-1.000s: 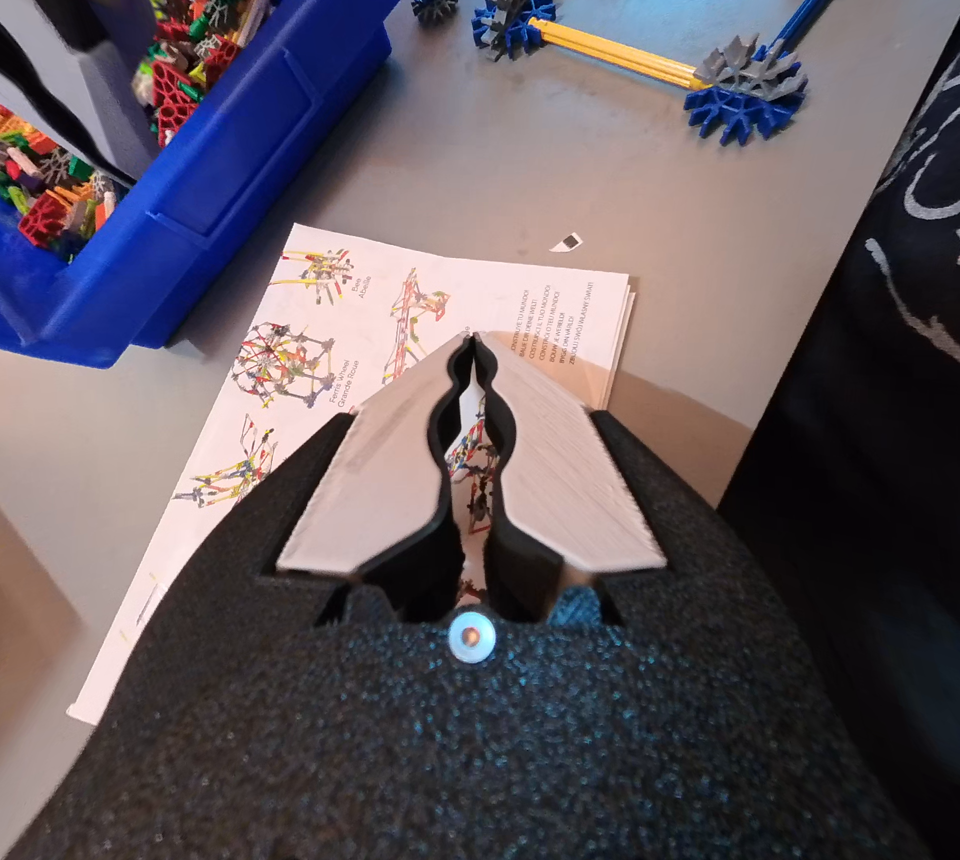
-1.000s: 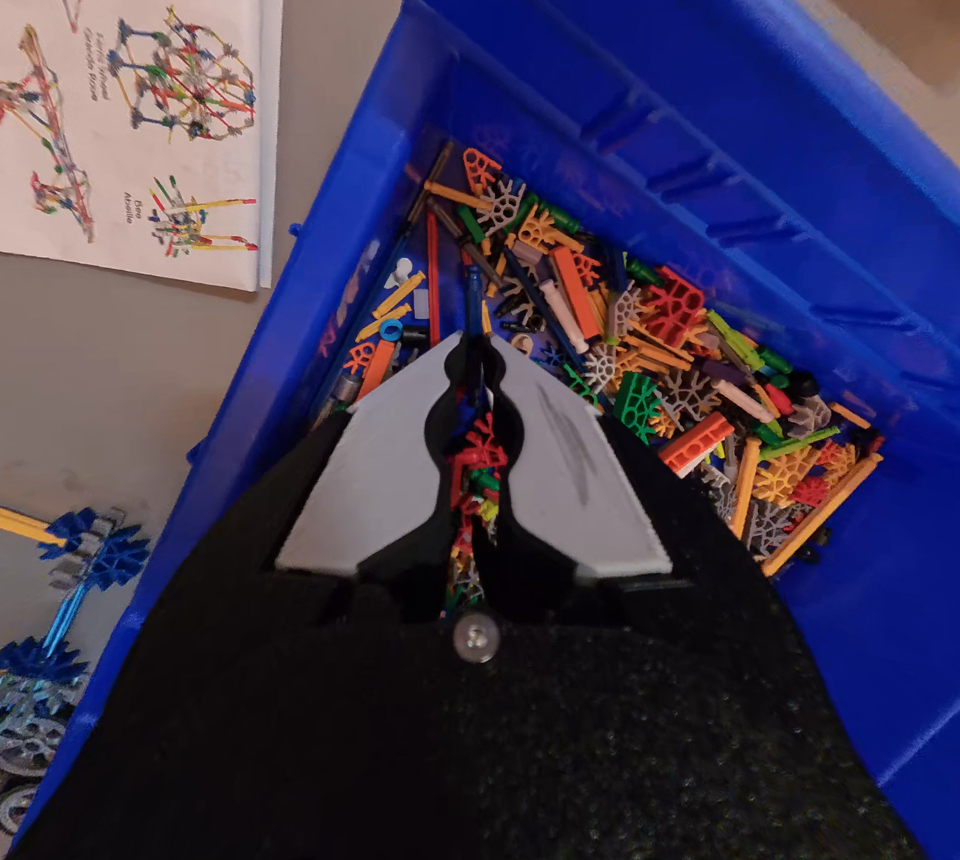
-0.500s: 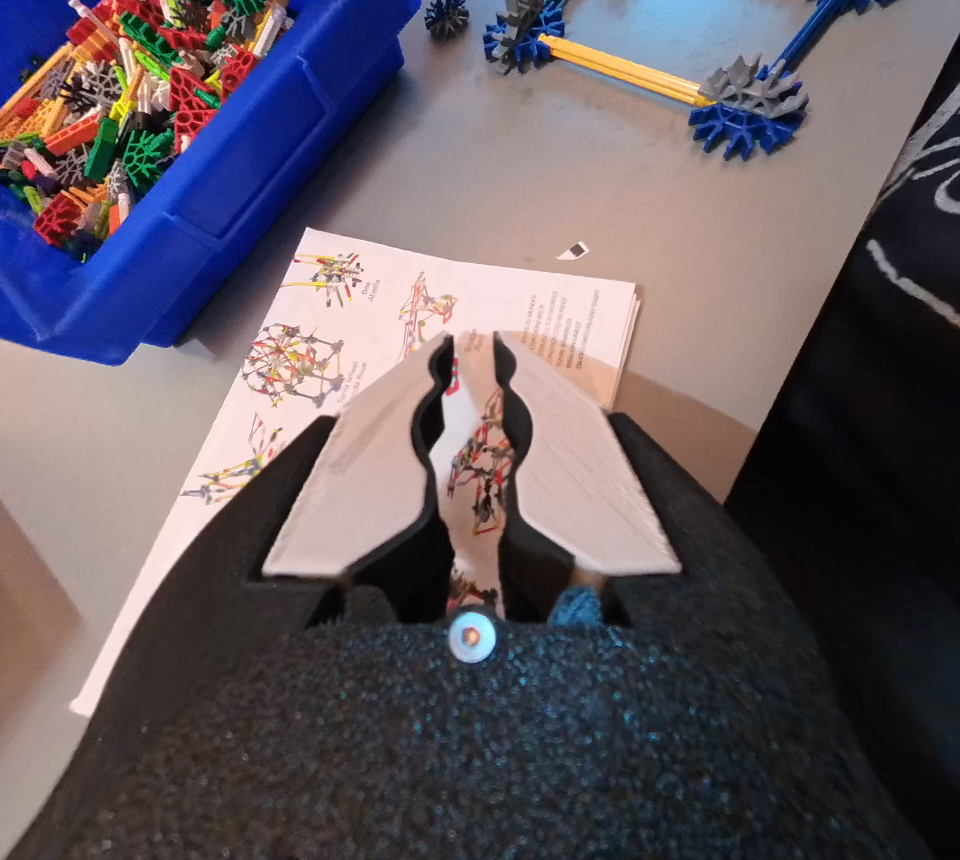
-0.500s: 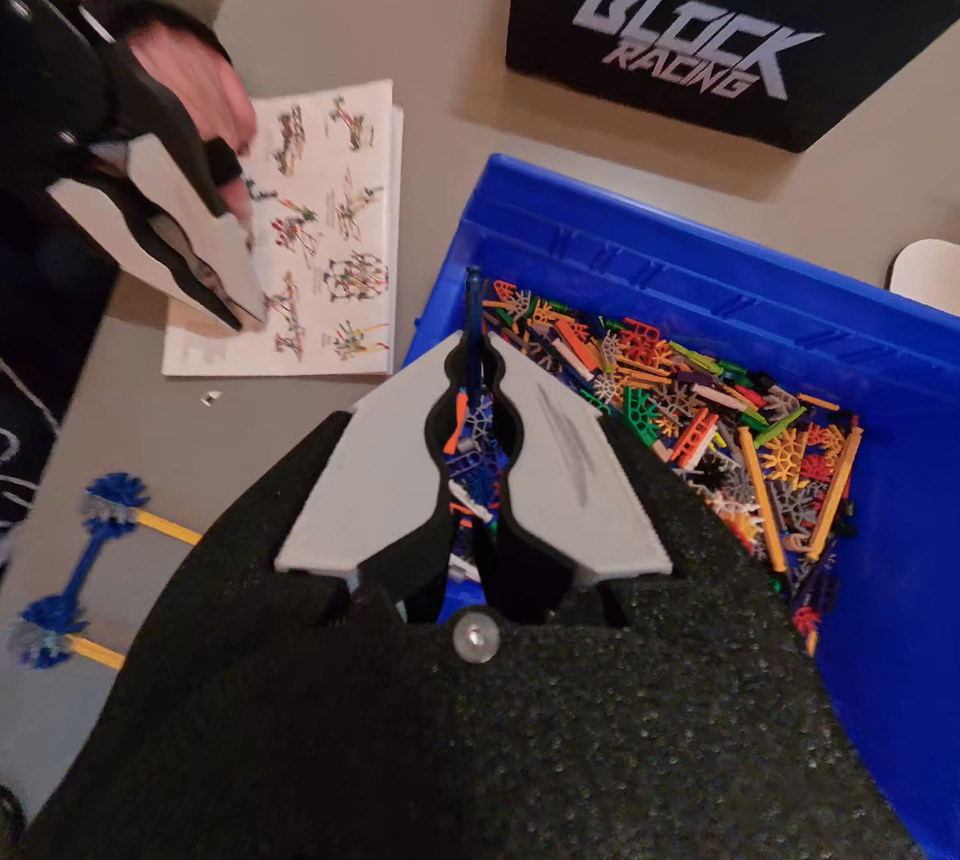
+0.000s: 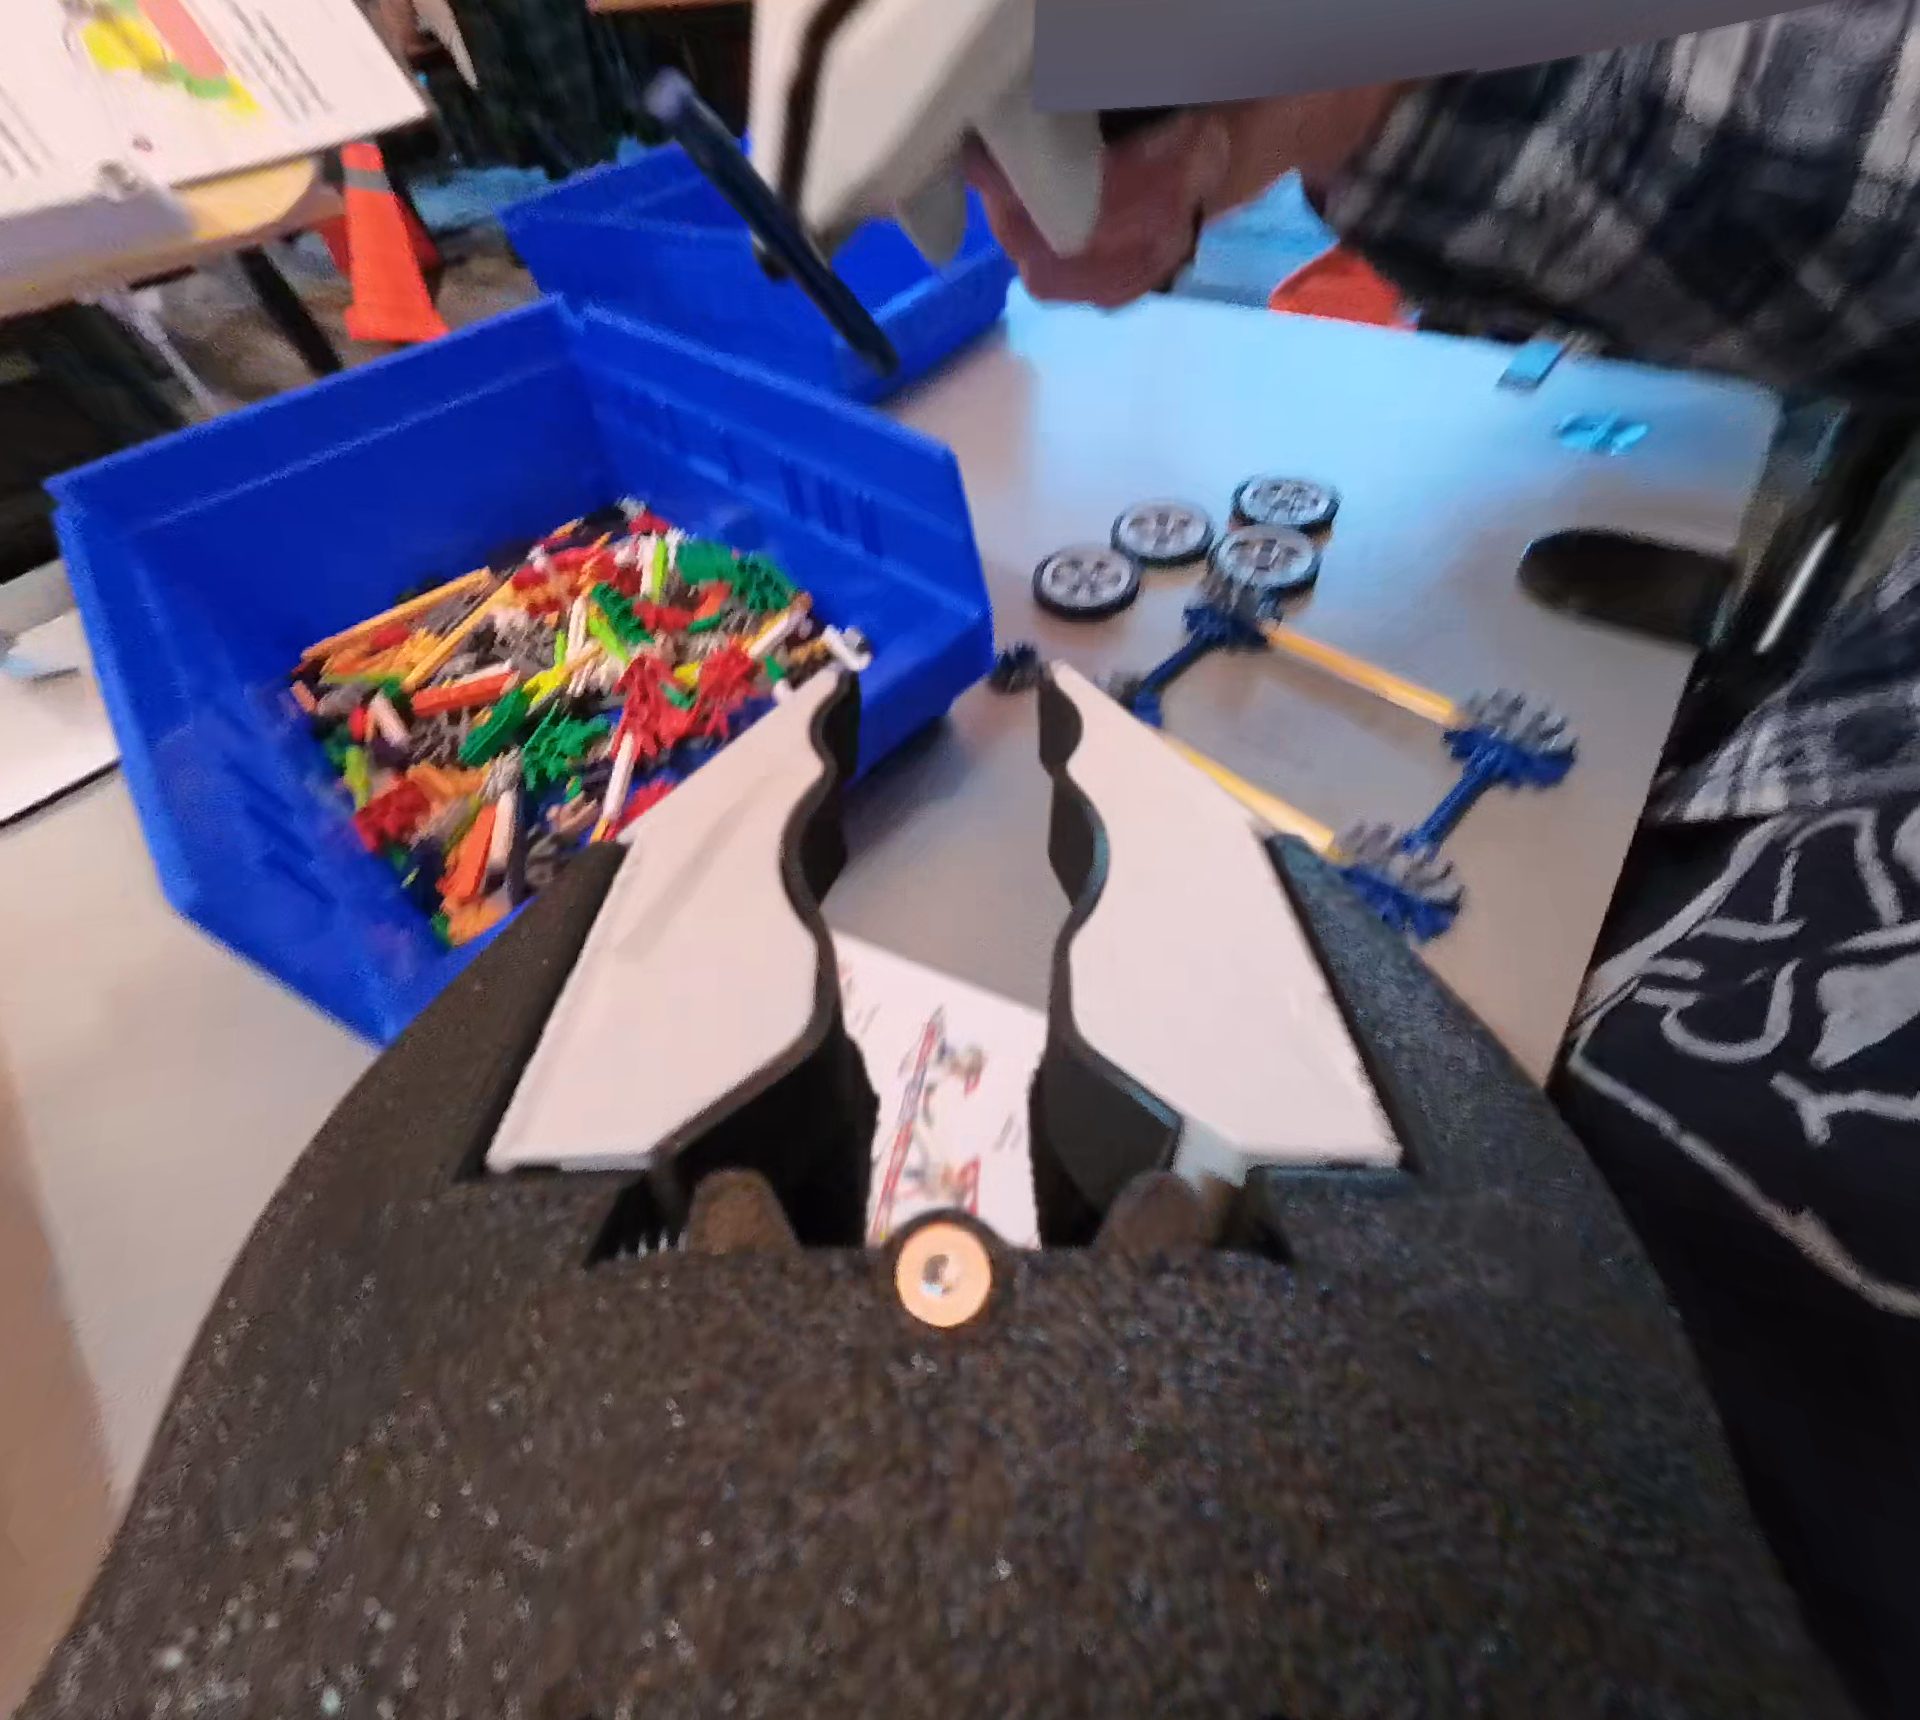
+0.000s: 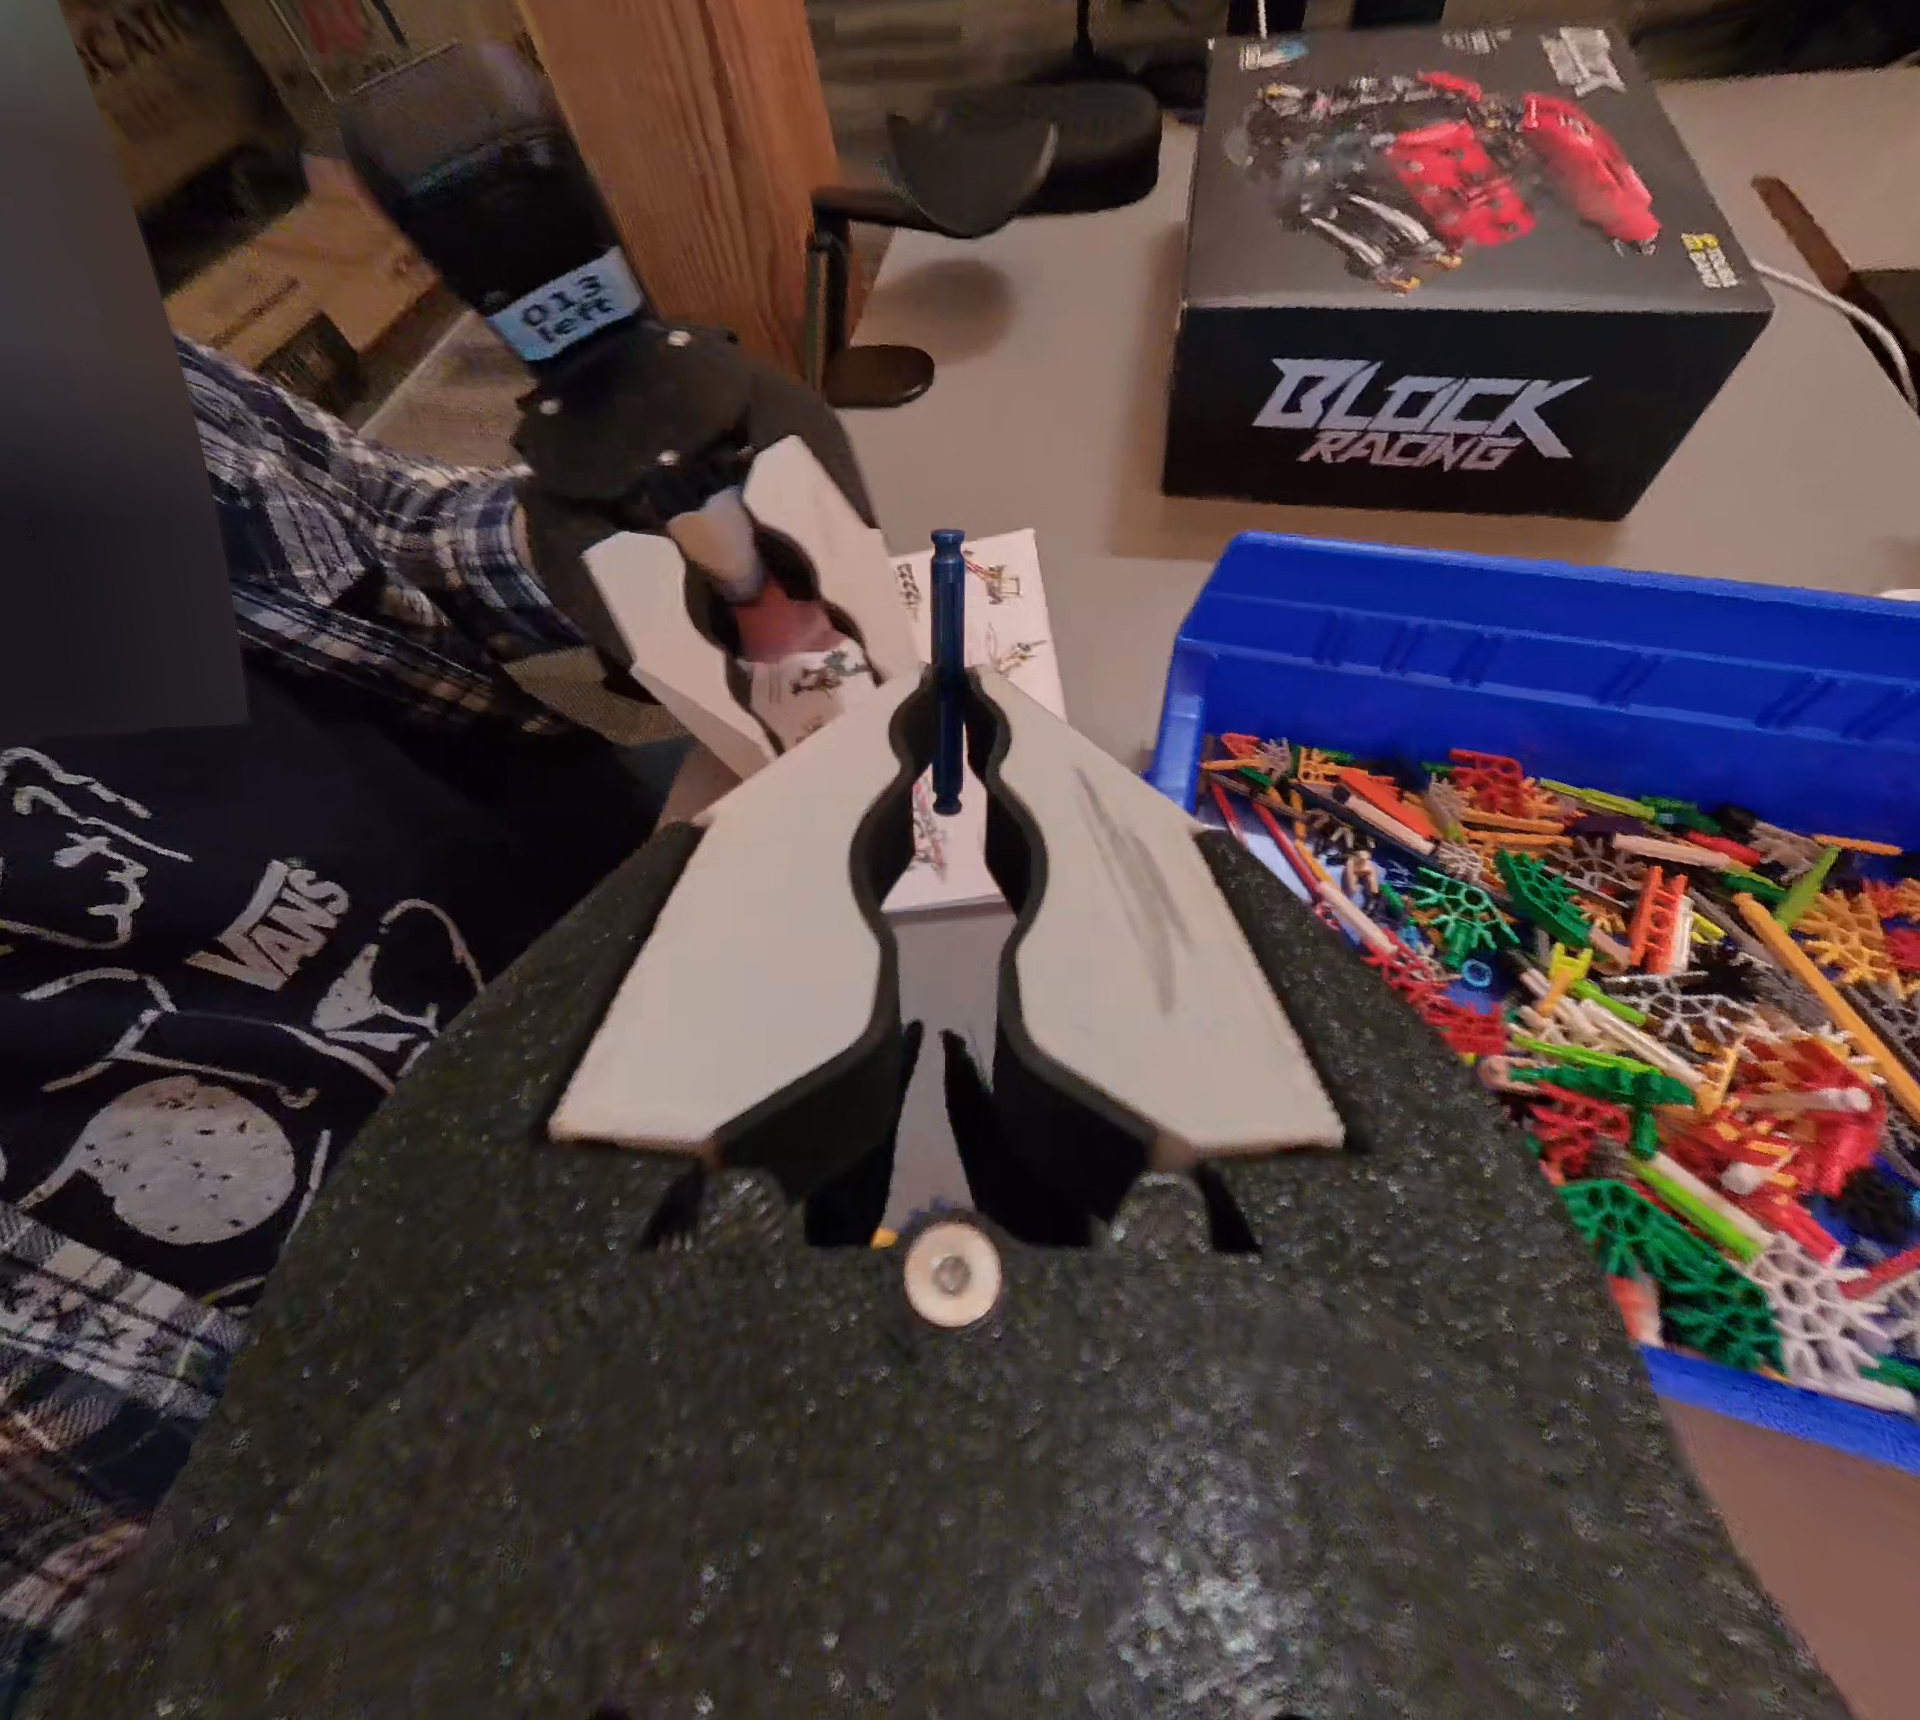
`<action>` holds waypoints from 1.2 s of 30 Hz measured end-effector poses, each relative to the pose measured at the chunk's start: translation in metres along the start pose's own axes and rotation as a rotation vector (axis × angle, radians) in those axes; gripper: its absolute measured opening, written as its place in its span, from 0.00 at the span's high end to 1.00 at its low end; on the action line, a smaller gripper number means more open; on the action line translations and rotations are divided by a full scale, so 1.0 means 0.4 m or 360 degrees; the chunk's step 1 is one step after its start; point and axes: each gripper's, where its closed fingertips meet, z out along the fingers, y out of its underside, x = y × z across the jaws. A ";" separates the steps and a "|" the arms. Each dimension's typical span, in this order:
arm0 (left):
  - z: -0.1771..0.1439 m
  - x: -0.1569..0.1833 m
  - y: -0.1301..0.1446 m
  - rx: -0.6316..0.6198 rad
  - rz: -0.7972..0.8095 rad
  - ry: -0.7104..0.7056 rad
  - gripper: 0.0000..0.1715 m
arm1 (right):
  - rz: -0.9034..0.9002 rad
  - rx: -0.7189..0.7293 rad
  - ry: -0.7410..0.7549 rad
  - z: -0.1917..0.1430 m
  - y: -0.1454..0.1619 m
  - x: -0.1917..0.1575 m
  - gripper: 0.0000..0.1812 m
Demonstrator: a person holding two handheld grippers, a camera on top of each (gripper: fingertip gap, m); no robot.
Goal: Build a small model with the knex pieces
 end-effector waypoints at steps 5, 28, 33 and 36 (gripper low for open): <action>0.047 0.063 -0.074 0.0185 -0.0194 0.0283 0.81 | 0.0017 0.0105 0.0008 -0.013 0.038 -0.084 0.98; 0.139 0.252 0.028 -0.0070 -0.0206 0.0527 0.98 | 0.0073 0.0071 0.0211 -0.052 0.219 -0.201 0.95; 0.158 0.276 0.076 -0.0245 0.0047 0.0440 0.98 | 0.0007 -0.0053 0.0257 -0.044 0.253 -0.217 0.92; 0.166 0.286 0.094 -0.0317 0.0156 0.0427 0.99 | -0.0054 -0.0144 0.0267 -0.034 0.275 -0.223 0.92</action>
